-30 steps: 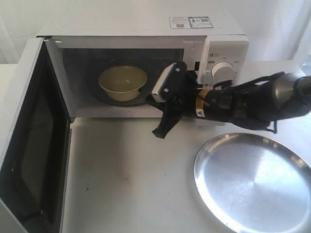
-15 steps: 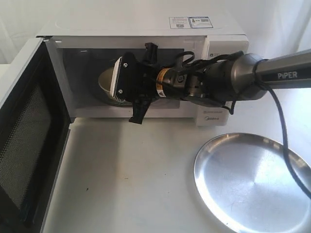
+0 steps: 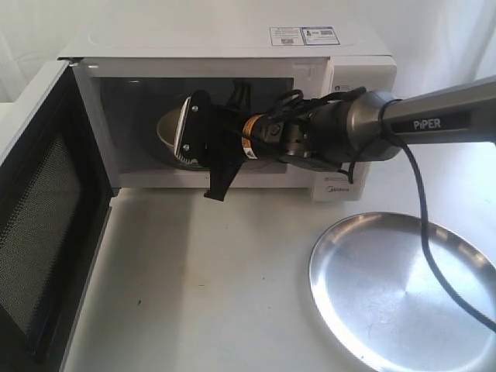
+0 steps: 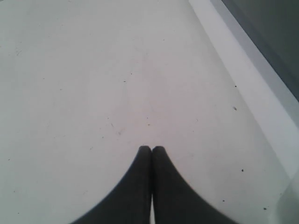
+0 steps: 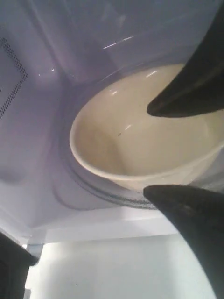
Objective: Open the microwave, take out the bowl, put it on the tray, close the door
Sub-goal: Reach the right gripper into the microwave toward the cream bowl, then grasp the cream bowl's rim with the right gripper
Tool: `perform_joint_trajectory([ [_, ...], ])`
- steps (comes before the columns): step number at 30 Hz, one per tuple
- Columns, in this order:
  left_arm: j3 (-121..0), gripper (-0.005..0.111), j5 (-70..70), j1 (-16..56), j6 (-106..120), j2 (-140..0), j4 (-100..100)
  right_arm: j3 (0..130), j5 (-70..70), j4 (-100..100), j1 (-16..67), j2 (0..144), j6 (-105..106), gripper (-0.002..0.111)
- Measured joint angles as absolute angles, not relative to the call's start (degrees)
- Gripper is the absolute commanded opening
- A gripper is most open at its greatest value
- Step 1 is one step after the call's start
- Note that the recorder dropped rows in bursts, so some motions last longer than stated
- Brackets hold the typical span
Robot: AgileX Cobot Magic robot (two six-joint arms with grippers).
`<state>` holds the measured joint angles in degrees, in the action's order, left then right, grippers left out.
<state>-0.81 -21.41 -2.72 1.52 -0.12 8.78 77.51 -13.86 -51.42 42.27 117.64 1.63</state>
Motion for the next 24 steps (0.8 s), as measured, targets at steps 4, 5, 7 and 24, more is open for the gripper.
perform_joint_trajectory([
  [4,-0.81,0.000,-21.41,-2.72,1.52,-0.12,8.78,80.16,-11.69,-51.42,42.42,119.94,1.34,0.042],
  [5,-0.81,0.000,-21.41,-2.72,1.52,-0.12,8.78,80.41,-11.01,-51.42,42.56,120.35,1.31,0.042],
  [7,-0.81,0.000,-21.41,-2.72,1.52,-0.12,8.78,80.44,-10.44,-51.42,42.86,121.03,1.16,0.041],
  [24,-0.81,0.000,-21.41,-2.72,1.52,-0.12,8.78,81.46,-9.91,-51.40,43.55,121.07,-5.64,0.000],
])
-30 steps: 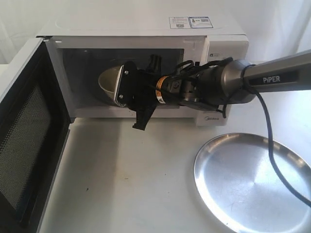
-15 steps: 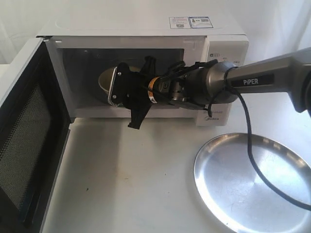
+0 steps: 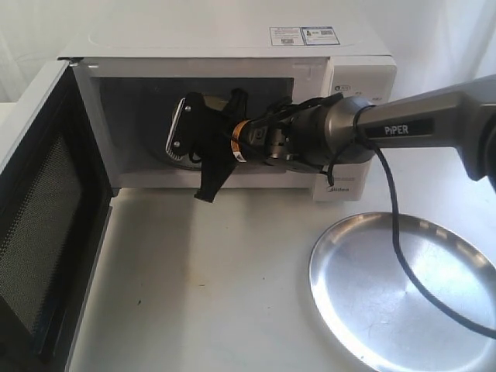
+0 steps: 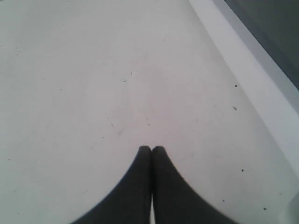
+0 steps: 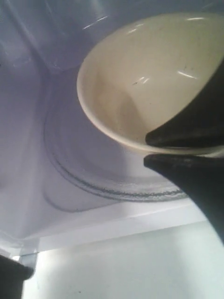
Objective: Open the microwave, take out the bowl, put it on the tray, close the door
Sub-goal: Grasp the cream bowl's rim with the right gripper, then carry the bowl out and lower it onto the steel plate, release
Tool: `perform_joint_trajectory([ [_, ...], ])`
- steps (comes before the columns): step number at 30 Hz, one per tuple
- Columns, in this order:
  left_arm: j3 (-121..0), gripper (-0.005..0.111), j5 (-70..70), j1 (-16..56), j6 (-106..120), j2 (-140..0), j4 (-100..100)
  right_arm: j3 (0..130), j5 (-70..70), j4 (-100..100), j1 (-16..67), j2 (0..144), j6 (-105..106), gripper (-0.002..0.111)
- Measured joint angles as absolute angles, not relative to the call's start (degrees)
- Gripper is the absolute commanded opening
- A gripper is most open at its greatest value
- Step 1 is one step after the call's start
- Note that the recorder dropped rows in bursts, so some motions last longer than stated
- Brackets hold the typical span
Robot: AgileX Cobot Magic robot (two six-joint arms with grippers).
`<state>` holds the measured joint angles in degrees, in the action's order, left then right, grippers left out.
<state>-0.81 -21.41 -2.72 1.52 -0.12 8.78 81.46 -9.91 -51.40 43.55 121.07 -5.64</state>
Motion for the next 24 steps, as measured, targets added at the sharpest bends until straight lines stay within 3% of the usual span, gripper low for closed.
perform_joint_trajectory([
  [9,-0.81,0.000,-21.41,-2.72,1.52,-0.12,8.78,70.85,-12.67,-51.42,44.94,107.10,-14.16,0.000],
  [17,-0.81,0.000,-21.41,-2.72,1.52,-0.12,8.78,57.35,13.56,-48.11,50.62,89.98,-26.46,0.000],
  [24,-0.81,0.000,-21.41,-2.72,1.52,-0.12,8.78,43.32,22.60,-44.96,51.25,82.89,-39.41,0.000],
])
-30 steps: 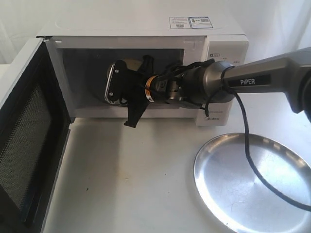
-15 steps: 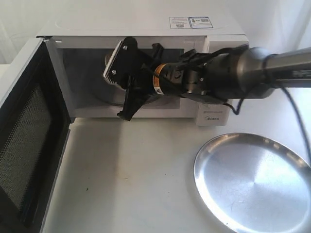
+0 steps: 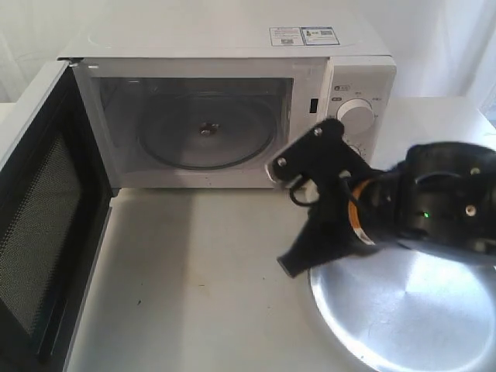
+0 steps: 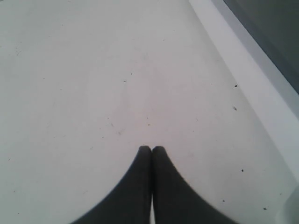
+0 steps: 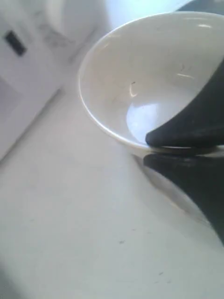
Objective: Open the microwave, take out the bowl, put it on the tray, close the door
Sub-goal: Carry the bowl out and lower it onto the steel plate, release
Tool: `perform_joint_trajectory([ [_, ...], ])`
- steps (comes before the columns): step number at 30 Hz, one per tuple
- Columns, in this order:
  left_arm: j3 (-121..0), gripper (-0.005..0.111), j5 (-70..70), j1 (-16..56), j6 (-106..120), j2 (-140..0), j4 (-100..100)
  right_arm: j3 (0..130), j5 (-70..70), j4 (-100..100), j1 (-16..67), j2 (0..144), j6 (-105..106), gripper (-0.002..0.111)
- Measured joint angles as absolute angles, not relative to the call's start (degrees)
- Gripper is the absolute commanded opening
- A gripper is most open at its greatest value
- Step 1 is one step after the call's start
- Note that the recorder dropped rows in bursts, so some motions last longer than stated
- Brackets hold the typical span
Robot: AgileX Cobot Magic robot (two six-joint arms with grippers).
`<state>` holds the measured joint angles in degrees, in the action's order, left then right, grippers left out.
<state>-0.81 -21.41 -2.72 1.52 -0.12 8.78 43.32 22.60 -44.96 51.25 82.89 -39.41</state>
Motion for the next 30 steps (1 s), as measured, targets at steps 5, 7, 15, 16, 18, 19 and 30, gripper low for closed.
perform_joint_trajectory([
  [5,-0.81,0.000,-21.41,-2.72,1.52,-0.12,8.78,36.47,22.81,-46.35,51.12,82.33,-45.92,0.000],
  [7,-0.81,0.000,-21.41,-2.72,1.52,-0.12,8.78,34.42,22.71,-47.82,51.12,82.20,-48.02,0.000],
  [15,-0.81,0.000,-21.41,-2.72,1.52,-0.12,8.78,30.28,23.75,-56.25,51.12,81.85,-56.98,0.001],
  [16,-0.81,0.000,-21.41,-2.72,1.52,-0.12,8.78,29.86,23.14,-57.70,51.12,81.85,-58.39,0.002],
  [18,-0.81,0.000,-21.41,-2.72,1.52,-0.12,8.78,29.42,20.89,-59.19,51.01,81.85,-60.11,0.012],
  [19,-0.81,0.000,-21.41,-2.72,1.52,-0.12,8.78,29.14,18.07,-60.01,51.00,81.85,-60.74,0.019],
  [30,-0.81,0.000,-21.41,-2.72,1.52,-0.12,8.78,28.94,7.82,-63.31,51.00,77.76,-61.50,0.057],
])
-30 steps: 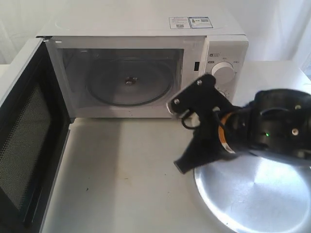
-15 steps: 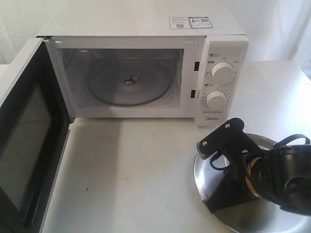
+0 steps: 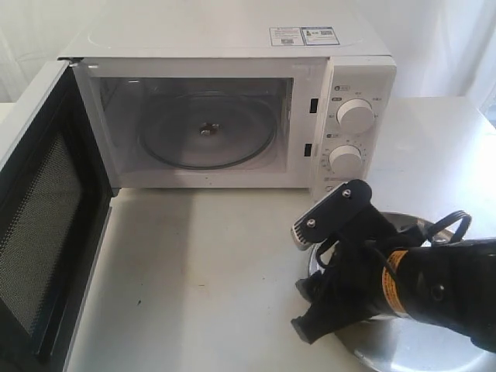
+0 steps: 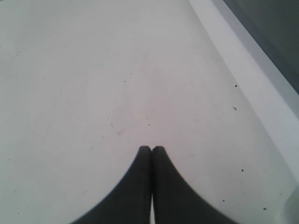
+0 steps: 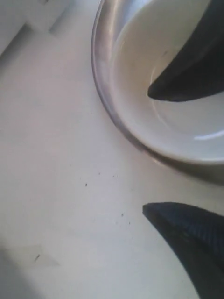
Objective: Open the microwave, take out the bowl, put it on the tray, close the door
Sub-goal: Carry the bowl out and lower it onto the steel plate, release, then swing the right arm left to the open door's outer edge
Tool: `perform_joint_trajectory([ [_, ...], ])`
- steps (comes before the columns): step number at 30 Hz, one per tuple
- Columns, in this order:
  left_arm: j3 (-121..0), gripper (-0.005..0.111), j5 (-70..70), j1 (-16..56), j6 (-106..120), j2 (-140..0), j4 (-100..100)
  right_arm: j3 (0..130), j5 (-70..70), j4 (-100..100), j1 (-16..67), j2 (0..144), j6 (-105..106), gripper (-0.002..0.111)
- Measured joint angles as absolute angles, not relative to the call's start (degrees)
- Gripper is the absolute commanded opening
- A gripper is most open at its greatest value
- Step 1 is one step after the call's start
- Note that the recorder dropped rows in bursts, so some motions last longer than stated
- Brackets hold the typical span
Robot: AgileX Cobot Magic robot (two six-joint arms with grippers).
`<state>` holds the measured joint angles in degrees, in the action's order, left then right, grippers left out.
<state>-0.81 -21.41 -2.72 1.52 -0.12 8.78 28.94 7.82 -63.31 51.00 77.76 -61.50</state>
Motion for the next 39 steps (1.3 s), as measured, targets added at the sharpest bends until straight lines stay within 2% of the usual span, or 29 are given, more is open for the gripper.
perform_joint_trajectory([
  [3,-0.81,0.000,-21.41,-2.72,1.52,-0.12,8.78,28.94,11.42,-63.31,51.00,76.40,-62.74,0.050],
  [5,-0.81,0.000,-21.41,-2.72,1.52,-0.12,8.78,28.94,10.59,-63.65,51.00,75.24,-63.45,0.039],
  [8,-0.81,0.000,-21.41,-2.72,1.52,-0.12,8.78,29.04,-0.88,-66.91,51.00,73.91,-63.77,0.001],
  [11,-0.81,0.000,-21.41,-2.72,1.52,-0.12,8.78,32.91,-20.16,-66.64,51.00,73.47,-54.53,0.000],
  [16,-0.81,0.000,-21.41,-2.72,1.52,-0.12,8.78,42.70,-24.92,-49.73,51.00,77.26,-31.73,0.000],
  [20,-0.81,0.000,-21.41,-2.72,1.52,-0.12,8.78,48.14,-33.48,-45.88,51.00,84.07,-25.55,0.000],
  [28,-0.81,0.000,-21.41,-2.72,1.52,-0.12,8.78,60.87,-55.94,-52.75,51.00,103.07,-31.07,0.000],
  [36,-0.81,0.000,-21.41,-2.72,1.52,-0.12,8.78,70.24,-68.15,-61.95,51.73,106.46,-39.45,0.000],
  [39,-0.81,0.000,-21.41,-2.72,1.52,-0.12,8.78,72.11,-67.82,-65.12,53.79,106.84,-40.88,0.000],
])
